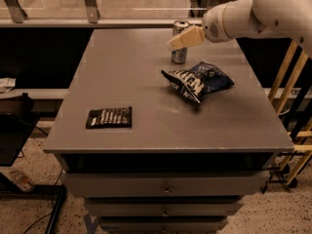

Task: Pick redbull can

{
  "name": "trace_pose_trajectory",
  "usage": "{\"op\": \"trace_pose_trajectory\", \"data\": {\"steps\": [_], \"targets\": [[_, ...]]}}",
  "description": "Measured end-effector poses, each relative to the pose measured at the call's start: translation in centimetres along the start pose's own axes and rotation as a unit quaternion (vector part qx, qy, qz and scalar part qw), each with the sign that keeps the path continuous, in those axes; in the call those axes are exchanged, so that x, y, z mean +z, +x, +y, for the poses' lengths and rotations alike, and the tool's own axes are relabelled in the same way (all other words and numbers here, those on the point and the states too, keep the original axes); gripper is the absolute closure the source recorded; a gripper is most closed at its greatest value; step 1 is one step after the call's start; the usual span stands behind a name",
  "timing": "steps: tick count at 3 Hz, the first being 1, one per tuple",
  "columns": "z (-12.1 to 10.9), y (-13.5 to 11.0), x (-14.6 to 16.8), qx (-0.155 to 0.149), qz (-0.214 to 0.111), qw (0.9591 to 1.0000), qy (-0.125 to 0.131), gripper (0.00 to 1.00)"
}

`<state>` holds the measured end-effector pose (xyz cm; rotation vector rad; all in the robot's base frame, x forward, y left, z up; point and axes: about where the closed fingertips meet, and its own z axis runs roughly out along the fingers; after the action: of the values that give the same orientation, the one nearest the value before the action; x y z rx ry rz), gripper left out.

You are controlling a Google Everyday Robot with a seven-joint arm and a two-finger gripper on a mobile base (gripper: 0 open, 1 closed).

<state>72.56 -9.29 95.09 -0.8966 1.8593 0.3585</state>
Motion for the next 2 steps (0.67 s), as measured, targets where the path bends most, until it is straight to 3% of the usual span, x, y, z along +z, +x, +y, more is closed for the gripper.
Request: {"op": "trace_pose_trajectory", "data": {"steps": [2], "targets": [[-2.1, 1.0, 3.2, 0.043, -0.009, 0.9988, 0.021, 0.0]]}}
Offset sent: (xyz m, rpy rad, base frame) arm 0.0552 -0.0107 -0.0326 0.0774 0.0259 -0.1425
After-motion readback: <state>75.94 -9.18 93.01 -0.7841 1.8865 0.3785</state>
